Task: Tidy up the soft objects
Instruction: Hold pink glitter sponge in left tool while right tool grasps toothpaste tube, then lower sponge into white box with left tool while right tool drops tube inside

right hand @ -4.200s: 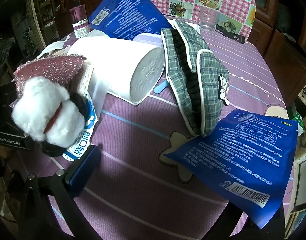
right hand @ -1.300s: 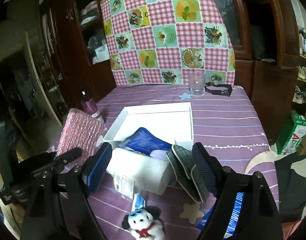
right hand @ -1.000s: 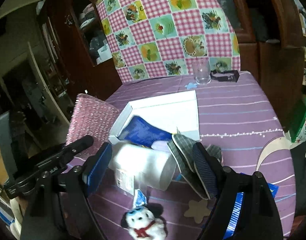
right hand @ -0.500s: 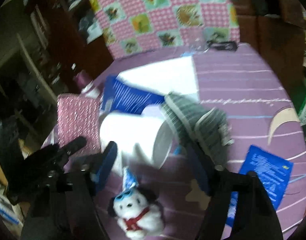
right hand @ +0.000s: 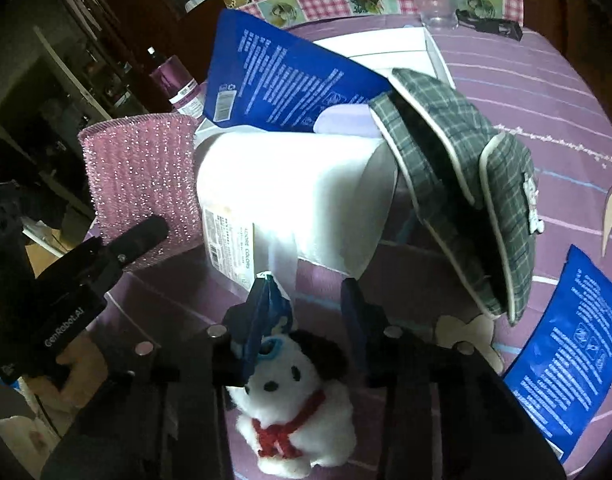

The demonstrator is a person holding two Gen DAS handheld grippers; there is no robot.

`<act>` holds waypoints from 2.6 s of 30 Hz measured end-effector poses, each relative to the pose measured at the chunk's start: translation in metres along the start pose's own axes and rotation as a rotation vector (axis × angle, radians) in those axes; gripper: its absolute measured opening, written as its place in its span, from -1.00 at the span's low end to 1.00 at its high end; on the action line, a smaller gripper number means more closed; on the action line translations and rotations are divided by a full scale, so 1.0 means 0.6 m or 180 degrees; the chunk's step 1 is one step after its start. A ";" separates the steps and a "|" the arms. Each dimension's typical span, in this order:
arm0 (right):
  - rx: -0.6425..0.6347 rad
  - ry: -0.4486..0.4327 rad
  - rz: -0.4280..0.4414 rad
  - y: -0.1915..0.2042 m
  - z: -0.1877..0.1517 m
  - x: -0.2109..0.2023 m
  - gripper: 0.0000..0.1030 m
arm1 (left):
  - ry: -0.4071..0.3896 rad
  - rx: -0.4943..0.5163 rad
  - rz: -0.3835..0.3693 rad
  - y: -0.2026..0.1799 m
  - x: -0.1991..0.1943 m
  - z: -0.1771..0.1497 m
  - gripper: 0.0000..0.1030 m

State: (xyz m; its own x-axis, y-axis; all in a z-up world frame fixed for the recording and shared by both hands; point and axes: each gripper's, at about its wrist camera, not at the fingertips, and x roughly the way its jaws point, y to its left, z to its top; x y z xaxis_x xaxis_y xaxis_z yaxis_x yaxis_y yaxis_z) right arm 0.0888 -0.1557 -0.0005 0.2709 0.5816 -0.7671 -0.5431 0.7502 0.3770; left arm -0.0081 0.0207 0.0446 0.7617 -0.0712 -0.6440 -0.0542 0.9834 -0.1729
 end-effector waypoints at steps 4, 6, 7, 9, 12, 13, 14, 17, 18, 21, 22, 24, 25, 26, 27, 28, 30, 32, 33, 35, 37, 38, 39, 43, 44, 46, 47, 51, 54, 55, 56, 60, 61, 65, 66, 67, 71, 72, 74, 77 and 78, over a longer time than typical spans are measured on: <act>-0.0036 0.0050 0.0049 0.003 0.004 0.005 -0.77 | -0.0020 -0.0031 -0.0042 0.003 -0.002 0.003 -0.70; -0.0065 0.0043 0.0131 0.005 0.003 0.001 -0.90 | -0.0042 -0.0044 -0.0077 0.004 -0.004 0.004 -0.70; -0.0076 0.0022 0.0157 0.007 0.003 -0.001 -0.91 | -0.0049 -0.0048 -0.0085 0.005 -0.004 0.004 -0.70; -0.0093 -0.0042 0.0223 0.009 0.003 -0.010 -0.93 | -0.0060 -0.0070 -0.0109 0.007 -0.004 0.005 -0.70; -0.0101 -0.0156 0.0329 0.009 0.002 -0.027 -0.94 | -0.0100 -0.0099 -0.0152 0.010 -0.007 0.006 -0.70; -0.0099 -0.0202 0.0355 0.010 0.003 -0.031 -0.94 | -0.0130 -0.0106 -0.0168 0.010 -0.009 0.006 -0.70; -0.0092 -0.0266 0.0374 0.013 0.006 -0.035 -0.94 | -0.0152 -0.0110 -0.0181 0.010 -0.011 0.006 -0.70; -0.0054 -0.0435 0.0422 0.012 0.006 -0.052 -0.94 | -0.0227 -0.0125 -0.0240 0.012 -0.017 0.008 -0.70; -0.0044 -0.0484 0.0425 0.011 0.006 -0.058 -0.94 | -0.0247 -0.0132 -0.0255 0.012 -0.018 0.009 -0.70; -0.0027 -0.0639 0.0413 0.011 0.012 -0.072 -0.94 | -0.0316 -0.0128 -0.0270 0.011 -0.020 0.011 -0.70; -0.0029 -0.0694 0.0371 0.012 0.012 -0.077 -0.94 | -0.0347 -0.0115 -0.0272 0.010 -0.022 0.011 -0.70; -0.0033 -0.0776 0.0286 0.018 0.017 -0.082 -0.96 | -0.0390 -0.0096 -0.0279 0.007 -0.025 0.013 -0.70; -0.0025 -0.0819 0.0216 0.020 0.021 -0.087 -0.96 | -0.0402 -0.0096 -0.0301 0.006 -0.025 0.014 -0.70; -0.0003 -0.0840 0.0171 0.022 0.025 -0.091 -0.96 | -0.0400 -0.0108 -0.0319 0.006 -0.025 0.016 -0.70; 0.0020 -0.0855 0.0137 0.022 0.028 -0.097 -0.96 | -0.0391 -0.0129 -0.0315 0.006 -0.025 0.017 -0.70; 0.0046 -0.0875 0.0110 0.021 0.033 -0.107 -0.96 | -0.0379 -0.0160 -0.0308 0.007 -0.027 0.020 -0.71; 0.0073 -0.0912 0.0060 0.022 0.042 -0.127 -0.96 | -0.0346 -0.0193 -0.0270 0.007 -0.036 0.028 -0.71; 0.0114 -0.0966 -0.0031 0.023 0.055 -0.155 -0.97 | -0.0373 -0.0190 -0.0208 0.006 -0.054 0.039 -0.71; 0.0133 -0.0982 -0.0047 0.024 0.063 -0.166 -0.97 | -0.0392 -0.0185 -0.0170 0.006 -0.062 0.046 -0.71; 0.0214 -0.1001 -0.0102 0.024 0.082 -0.190 -0.97 | -0.0461 -0.0171 -0.0079 0.003 -0.087 0.066 -0.71; 0.0334 -0.1035 -0.0093 0.022 0.103 -0.215 -0.97 | -0.0499 -0.0155 -0.0008 -0.001 -0.113 0.096 -0.71; 0.0409 -0.1042 -0.0081 0.022 0.121 -0.228 -0.97 | -0.0519 -0.0145 -0.0015 -0.002 -0.124 0.112 -0.71; 0.0476 -0.1056 -0.0075 0.021 0.136 -0.238 -0.97 | -0.0544 -0.0124 -0.0039 -0.005 -0.134 0.132 -0.71; 0.0681 -0.1159 -0.0001 0.014 0.193 -0.261 -0.97 | -0.0618 -0.0094 -0.0120 -0.012 -0.139 0.210 -0.71; 0.0783 -0.1201 0.0023 0.006 0.206 -0.261 -0.97 | -0.0631 -0.0095 -0.0176 -0.014 -0.135 0.221 -0.71; 0.0925 -0.1258 0.0130 -0.010 0.229 -0.255 -0.97 | -0.0628 -0.0117 -0.0295 -0.018 -0.113 0.247 -0.71; 0.0986 -0.1260 0.0191 -0.021 0.244 -0.244 -0.97 | -0.0608 -0.0120 -0.0332 -0.020 -0.097 0.258 -0.71; 0.1154 -0.1195 0.0277 -0.062 0.276 -0.190 -0.97 | -0.0498 -0.0212 -0.0409 -0.017 -0.019 0.289 -0.71; 0.1224 -0.1110 0.0209 -0.091 0.287 -0.141 -0.97 | -0.0315 -0.0348 -0.0506 -0.001 0.045 0.295 -0.71; 0.1218 -0.1084 0.0174 -0.098 0.287 -0.126 -0.97 | -0.0238 -0.0384 -0.0516 0.004 0.067 0.293 -0.71; 0.1195 -0.1065 0.0123 -0.106 0.287 -0.107 -0.97 | -0.0158 -0.0407 -0.0492 0.011 0.090 0.289 -0.71; 0.1464 -0.0787 -0.0013 -0.142 0.289 -0.042 -0.97 | 0.0215 -0.0576 -0.0342 0.040 0.169 0.262 -0.71; 0.1485 -0.0706 0.0006 -0.147 0.289 -0.029 -0.97 | 0.0271 -0.0583 -0.0360 0.046 0.181 0.253 -0.71; 0.1480 -0.0438 -0.0150 -0.154 0.286 0.020 -0.97 | 0.0562 -0.0730 -0.0329 0.078 0.223 0.217 -0.71; 0.1468 -0.0390 -0.0172 -0.154 0.285 0.028 -0.97 | 0.0663 -0.0773 -0.0355 0.085 0.233 0.209 -0.71; 0.1465 -0.0345 -0.0177 -0.154 0.284 0.035 -0.97 | 0.0720 -0.0807 -0.0345 0.090 0.239 0.203 -0.71; 0.1393 -0.0179 -0.0258 -0.148 0.279 0.052 -0.97 | 0.0723 -0.0873 -0.0319 0.101 0.241 0.199 -0.71; 0.1363 -0.0171 -0.0299 -0.145 0.279 0.051 -0.97 | 0.0713 -0.0869 -0.0319 0.100 0.239 0.200 -0.71; 0.1347 -0.0170 -0.0379 -0.142 0.277 0.042 -0.97 | 0.0691 -0.0791 -0.0260 0.094 0.234 0.200 -0.71; 0.1317 -0.0189 -0.0387 -0.136 0.278 0.031 -0.97 | 0.0669 -0.0677 -0.0139 0.086 0.236 0.202 -0.70; 0.1309 -0.0188 -0.0373 -0.134 0.278 0.026 -0.97 | 0.0652 -0.0647 -0.0090 0.082 0.236 0.202 -0.69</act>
State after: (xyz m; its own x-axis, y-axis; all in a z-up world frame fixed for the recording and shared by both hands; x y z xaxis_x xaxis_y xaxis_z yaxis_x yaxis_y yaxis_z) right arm 0.2693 -0.1545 0.0436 0.3634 0.4931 -0.7904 -0.1474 0.8682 0.4738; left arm 0.1752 0.0793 0.0352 0.6196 -0.1506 -0.7704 -0.1789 0.9285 -0.3254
